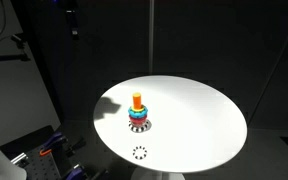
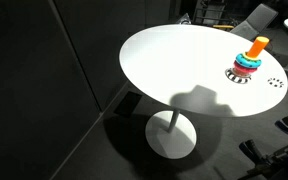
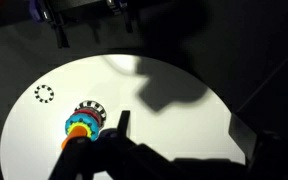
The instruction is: Remove the green ring from the orange rod and put it on the table
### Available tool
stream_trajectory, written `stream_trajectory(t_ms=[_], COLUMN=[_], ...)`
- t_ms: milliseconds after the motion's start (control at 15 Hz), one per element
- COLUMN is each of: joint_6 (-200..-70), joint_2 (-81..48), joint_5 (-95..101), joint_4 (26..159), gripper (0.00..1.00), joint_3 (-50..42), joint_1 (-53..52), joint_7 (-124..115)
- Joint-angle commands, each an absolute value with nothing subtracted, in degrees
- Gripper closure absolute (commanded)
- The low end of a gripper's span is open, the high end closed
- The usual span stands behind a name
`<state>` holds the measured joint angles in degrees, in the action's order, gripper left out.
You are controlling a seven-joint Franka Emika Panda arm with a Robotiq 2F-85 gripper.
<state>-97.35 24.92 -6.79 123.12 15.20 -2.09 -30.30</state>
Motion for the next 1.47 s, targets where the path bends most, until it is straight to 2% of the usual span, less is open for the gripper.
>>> stream_trajectory(t_ms=[0, 1000, 1400], joint_6=[-97.3, -100.4, -107.3], joint_2=[24.8, 22.8, 22.8], joint_5=[-6.5, -5.7, -2.9], joint_4=[123.1, 127.3, 132.1], gripper=[0.0, 0.0, 0.0], joint_3=[14.6, 13.3, 12.9], joint_1=[-2.8, -2.2, -1.6], joint_7=[-30.5, -30.5, -31.2])
